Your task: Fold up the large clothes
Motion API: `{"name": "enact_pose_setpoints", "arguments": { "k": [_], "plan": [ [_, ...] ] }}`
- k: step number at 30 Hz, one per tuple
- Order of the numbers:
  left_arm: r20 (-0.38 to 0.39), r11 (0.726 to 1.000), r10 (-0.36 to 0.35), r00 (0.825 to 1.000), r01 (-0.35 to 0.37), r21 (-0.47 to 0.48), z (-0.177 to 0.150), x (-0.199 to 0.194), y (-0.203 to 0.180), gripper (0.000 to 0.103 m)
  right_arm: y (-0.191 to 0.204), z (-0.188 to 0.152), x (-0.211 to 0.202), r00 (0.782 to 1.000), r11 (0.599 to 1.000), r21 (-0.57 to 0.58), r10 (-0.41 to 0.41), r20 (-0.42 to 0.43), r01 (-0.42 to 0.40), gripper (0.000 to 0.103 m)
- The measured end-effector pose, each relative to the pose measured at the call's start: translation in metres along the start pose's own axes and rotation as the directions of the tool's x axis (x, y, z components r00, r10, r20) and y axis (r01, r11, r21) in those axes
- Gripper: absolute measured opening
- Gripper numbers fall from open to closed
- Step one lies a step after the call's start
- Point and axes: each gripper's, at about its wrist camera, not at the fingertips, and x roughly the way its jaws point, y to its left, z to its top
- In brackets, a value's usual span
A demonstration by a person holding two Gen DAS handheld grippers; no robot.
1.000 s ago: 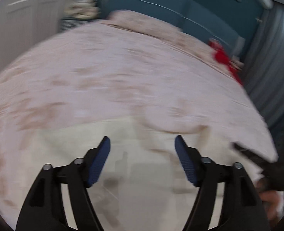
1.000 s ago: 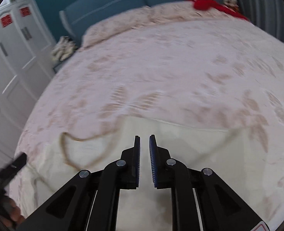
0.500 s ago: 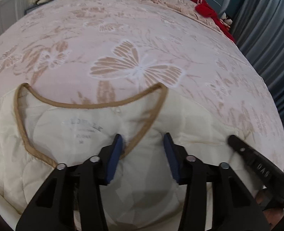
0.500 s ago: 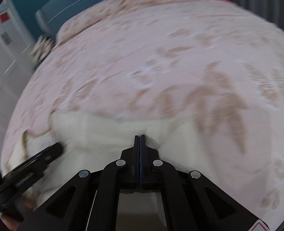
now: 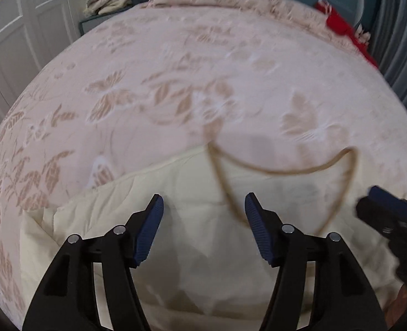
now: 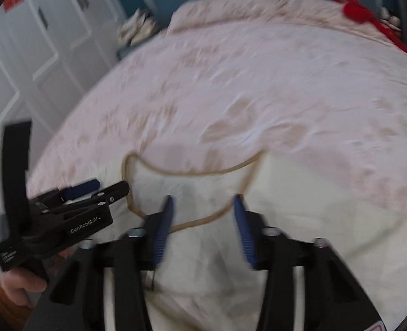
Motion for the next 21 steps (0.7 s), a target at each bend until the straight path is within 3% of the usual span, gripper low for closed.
{"name": "enact_pose_setpoints", "arguments": {
  "k": [1, 3, 6, 11, 16, 21],
  "plan": [
    [0.002, 1.0, 0.0, 1.0, 0.0, 0.006, -0.004, 0.003, 0.001, 0.058, 0.005, -0.003, 0.013, 1.0, 1.0, -0.011, -0.004, -0.031, 0.004, 0.013],
    [0.028, 0.999, 0.018, 0.999, -0.019, 0.04, -0.012, 0.007, -0.002, 0.058, 0.009, -0.011, 0.038, 0.995, 0.998, -0.04, -0.043, -0.086, 0.04, 0.008],
    [0.078, 0.996, 0.056, 0.995, -0.062, 0.071, -0.02, 0.011, -0.01, 0.06, -0.002, -0.022, 0.04, 0.996, 0.997, -0.01, -0.083, -0.044, 0.082, 0.0],
    [0.117, 0.997, 0.053, 0.992, -0.059, 0.051, -0.024, 0.011, -0.007, 0.06, -0.022, -0.027, 0.036, 0.993, 0.99, 0.077, -0.116, 0.019, 0.114, 0.0],
    [0.144, 0.996, 0.074, 0.987, -0.082, 0.047, -0.028, 0.012, -0.009, 0.06, -0.013, -0.029, 0.037, 0.979, 0.98, 0.037, -0.197, 0.056, 0.195, 0.0],
    [0.17, 0.994, 0.1, 0.98, -0.106, 0.029, -0.031, 0.012, -0.009, 0.061, -0.022, -0.027, 0.041, 0.983, 0.984, 0.072, -0.169, 0.071, 0.164, 0.0]
  ]
}}
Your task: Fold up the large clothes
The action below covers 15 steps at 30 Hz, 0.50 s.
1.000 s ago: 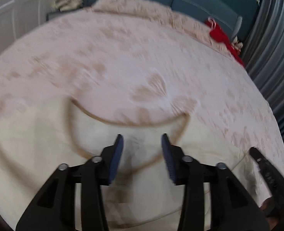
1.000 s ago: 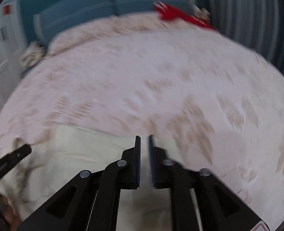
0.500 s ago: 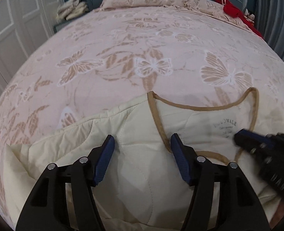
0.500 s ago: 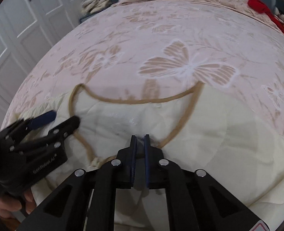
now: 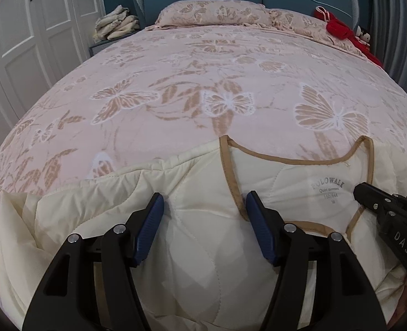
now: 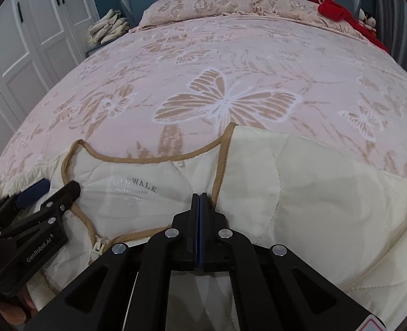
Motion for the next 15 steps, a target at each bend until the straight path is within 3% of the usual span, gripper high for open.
{"name": "enact_pose_setpoints", "arguments": {
  "k": [3, 5, 7, 8, 9, 10, 11, 13, 15],
  "plan": [
    [-0.001, 0.997, 0.078, 0.997, -0.078, 0.004, 0.002, -0.002, -0.003, 0.061, 0.004, 0.003, 0.0, 1.0, 1.0, -0.015, -0.017, -0.007, 0.017, 0.0],
    [-0.043, 0.993, 0.113, 0.993, -0.114, -0.015, 0.004, -0.013, 0.002, 0.063, 0.011, 0.008, -0.007, 0.997, 0.996, -0.062, -0.06, -0.051, 0.057, 0.0],
    [-0.03, 0.993, 0.07, 0.997, -0.073, -0.092, 0.003, -0.047, 0.02, 0.064, 0.015, 0.012, -0.036, 0.99, 0.986, -0.097, -0.137, -0.035, 0.133, 0.002],
    [0.0, 0.993, 0.032, 1.0, -0.031, -0.117, 0.0, -0.07, 0.03, 0.066, 0.01, 0.011, -0.071, 0.992, 0.989, -0.074, -0.123, 0.031, 0.125, 0.011],
    [0.025, 0.992, 0.012, 1.0, -0.009, -0.124, -0.005, -0.097, 0.041, 0.073, 0.002, 0.006, -0.102, 0.992, 0.993, -0.054, -0.102, 0.078, 0.106, 0.014],
    [0.037, 0.992, -0.003, 0.999, 0.007, -0.122, -0.011, -0.118, 0.05, 0.084, -0.012, -0.005, -0.14, 0.992, 0.996, -0.031, -0.078, 0.1, 0.082, 0.025],
    [0.043, 0.992, -0.031, 0.999, 0.036, -0.12, -0.02, -0.141, 0.062, 0.089, -0.027, -0.018, -0.168, 0.993, 0.998, -0.01, -0.053, 0.104, 0.054, 0.04],
    [0.026, 0.991, -0.079, 0.997, 0.081, -0.11, -0.048, -0.188, 0.088, 0.091, -0.059, -0.048, -0.213, 0.993, 1.0, 0.028, -0.015, 0.114, 0.012, 0.05],
    [-0.006, 0.987, -0.119, 0.993, 0.118, -0.111, -0.087, -0.233, 0.119, 0.093, -0.1, -0.1, -0.267, 0.995, 0.998, 0.06, -0.015, 0.101, 0.009, 0.062]
  ]
}}
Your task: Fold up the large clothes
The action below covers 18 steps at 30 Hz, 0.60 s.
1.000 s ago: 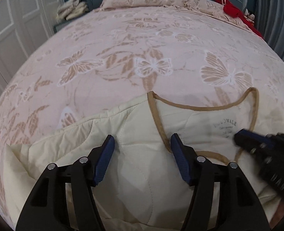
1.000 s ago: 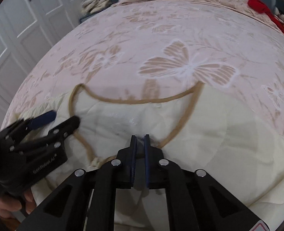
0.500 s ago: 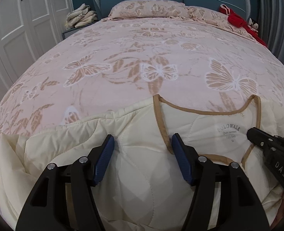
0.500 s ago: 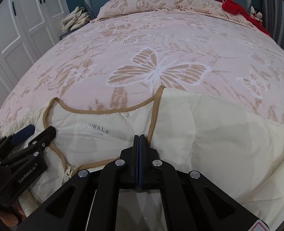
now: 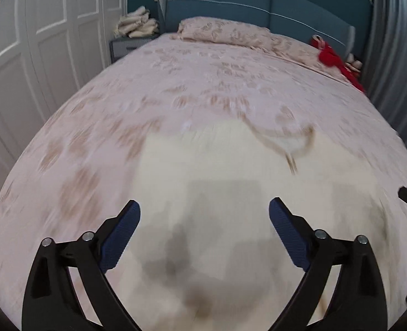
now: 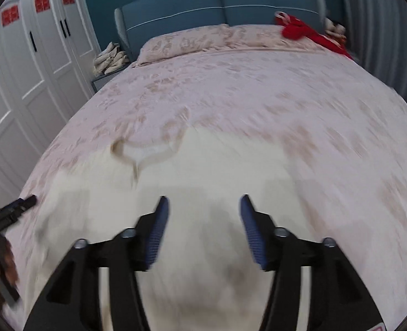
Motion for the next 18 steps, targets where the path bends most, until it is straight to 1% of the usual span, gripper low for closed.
{"name": "enact_pose_setpoints", "arguments": {
  "k": [1, 2, 3, 4, 5, 6, 7, 8, 9, 11, 12, 13, 15, 16, 17, 18],
  "plan": [
    [-0.016, 1.0, -0.001, 1.0, 0.001, -0.009, -0.016, -0.016, 0.011, 0.094, -0.015, -0.016, -0.019, 1.0, 1.0, 0.009, -0.013, -0.013, 0.013, 0.063],
    [-0.035, 1.0, -0.006, 0.999, 0.005, -0.024, -0.034, -0.032, 0.024, 0.094, -0.036, -0.043, -0.045, 0.999, 0.999, 0.024, -0.029, -0.035, 0.03, 0.068],
    [-0.058, 0.999, -0.007, 0.998, 0.005, -0.042, -0.052, -0.046, 0.036, 0.095, -0.05, -0.062, -0.063, 0.998, 0.999, 0.031, -0.038, -0.053, 0.04, 0.072],
    [-0.095, 0.997, 0.005, 0.995, -0.013, -0.079, -0.078, -0.063, 0.054, 0.096, -0.068, -0.093, -0.086, 0.994, 0.997, 0.043, -0.06, -0.092, 0.065, 0.073],
    [-0.12, 0.993, -0.001, 0.993, -0.013, -0.115, -0.095, -0.07, 0.066, 0.096, -0.079, -0.112, -0.097, 0.99, 0.996, 0.052, -0.07, -0.124, 0.077, 0.075],
    [-0.146, 0.983, -0.029, 0.989, 0.001, -0.186, -0.114, -0.078, 0.079, 0.096, -0.089, -0.129, -0.106, 0.986, 0.995, 0.063, -0.071, -0.154, 0.081, 0.075],
    [-0.161, 0.97, -0.052, 0.986, 0.012, -0.242, -0.127, -0.082, 0.09, 0.096, -0.101, -0.154, -0.116, 0.98, 0.992, 0.094, -0.066, -0.189, 0.085, 0.075],
    [-0.177, 0.951, -0.077, 0.981, 0.019, -0.309, -0.144, -0.086, 0.099, 0.096, -0.107, -0.167, -0.121, 0.976, 0.989, 0.118, -0.068, -0.206, 0.094, 0.075],
    [-0.199, 0.926, -0.103, 0.975, 0.021, -0.377, -0.162, -0.085, 0.108, 0.096, -0.113, -0.18, -0.124, 0.972, 0.984, 0.146, -0.065, -0.224, 0.099, 0.075],
    [-0.207, 0.906, -0.115, 0.971, 0.017, -0.423, -0.181, -0.087, 0.11, 0.096, -0.12, -0.199, -0.123, 0.969, 0.977, 0.19, -0.051, -0.241, 0.099, 0.075],
    [-0.197, 0.901, -0.133, 0.971, 0.036, -0.432, -0.188, -0.087, 0.107, 0.096, -0.122, -0.205, -0.12, 0.967, 0.973, 0.205, -0.058, -0.246, 0.111, 0.075],
    [-0.189, 0.901, -0.134, 0.973, 0.041, -0.431, -0.19, -0.087, 0.104, 0.096, -0.122, -0.208, -0.117, 0.967, 0.97, 0.219, -0.045, -0.25, 0.102, 0.075],
    [-0.181, 0.901, -0.15, 0.972, 0.058, -0.431, -0.193, -0.082, 0.097, 0.096, -0.124, -0.213, -0.105, 0.967, 0.954, 0.292, 0.015, -0.255, 0.063, 0.075],
    [-0.19, 0.896, -0.163, 0.968, 0.065, -0.44, -0.194, -0.077, 0.093, 0.095, -0.125, -0.214, -0.102, 0.967, 0.948, 0.316, 0.035, -0.253, 0.048, 0.075],
    [-0.194, 0.891, -0.182, 0.964, 0.078, -0.447, -0.196, -0.074, 0.089, 0.095, -0.125, -0.214, -0.097, 0.966, 0.933, 0.36, 0.066, -0.249, 0.029, 0.076],
    [-0.199, 0.891, -0.184, 0.963, 0.079, -0.446, -0.198, -0.074, 0.088, 0.09, -0.125, -0.214, -0.094, 0.967, 0.919, 0.393, 0.076, -0.241, 0.025, 0.076]
  ]
}}
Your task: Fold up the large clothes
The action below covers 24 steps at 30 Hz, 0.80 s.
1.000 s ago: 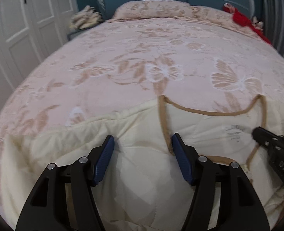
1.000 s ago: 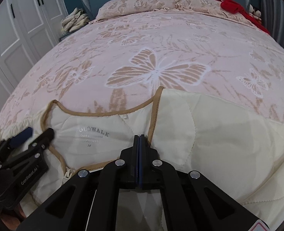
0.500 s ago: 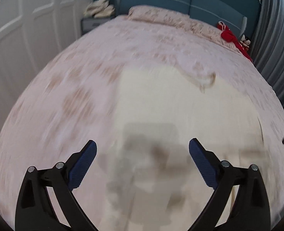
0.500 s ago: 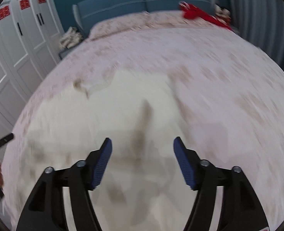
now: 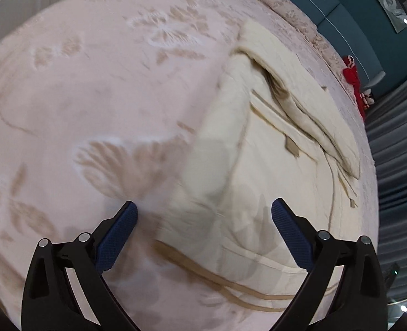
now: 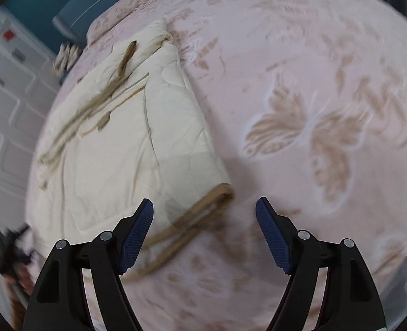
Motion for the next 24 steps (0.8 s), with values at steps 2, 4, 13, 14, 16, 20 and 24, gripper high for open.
{"name": "enact_pose_setpoints", "arguments": {
  "k": [2, 4, 13, 14, 16, 20, 24],
  "plan": [
    [-0.009, 1.0, 0.025, 1.0, -0.025, 0.02, -0.003, 0.004, -0.007, 0.077, 0.002, 0.001, 0.0, 0.998, 0.997, 0.046, 0.053, 0.018, -0.054, 0.074],
    [-0.028, 0.999, 0.027, 0.999, -0.026, 0.03, -0.005, 0.003, -0.011, 0.045, 0.002, 0.005, 0.0, 0.995, 0.991, 0.097, 0.095, 0.023, -0.097, 0.065],
    [0.034, 0.992, -0.009, 0.999, 0.005, 0.128, -0.016, -0.064, -0.039, 0.006, 0.036, 0.008, -0.056, 0.994, 0.997, -0.026, 0.07, 0.079, -0.069, 0.004],
    [0.037, 0.989, -0.018, 0.999, 0.012, 0.146, -0.022, -0.077, -0.041, 0.006, 0.039, 0.005, -0.066, 0.995, 0.996, -0.059, 0.068, 0.074, -0.064, 0.004],
    [0.029, 0.985, -0.021, 0.999, 0.015, 0.175, -0.037, -0.097, -0.043, 0.006, 0.045, -0.007, -0.086, 0.997, 0.989, -0.145, 0.046, 0.054, -0.038, 0.004],
    [-0.031, 0.973, -0.001, 1.0, 0.008, 0.23, -0.096, -0.15, -0.026, 0.006, 0.031, -0.058, -0.134, 0.996, 0.947, -0.32, -0.038, -0.076, 0.011, 0.004],
    [-0.113, 0.981, 0.013, 0.993, 0.01, 0.194, -0.151, -0.197, -0.004, 0.006, 0.004, -0.116, -0.178, 0.956, 0.924, -0.381, -0.121, -0.267, 0.01, 0.004]
  ]
}}
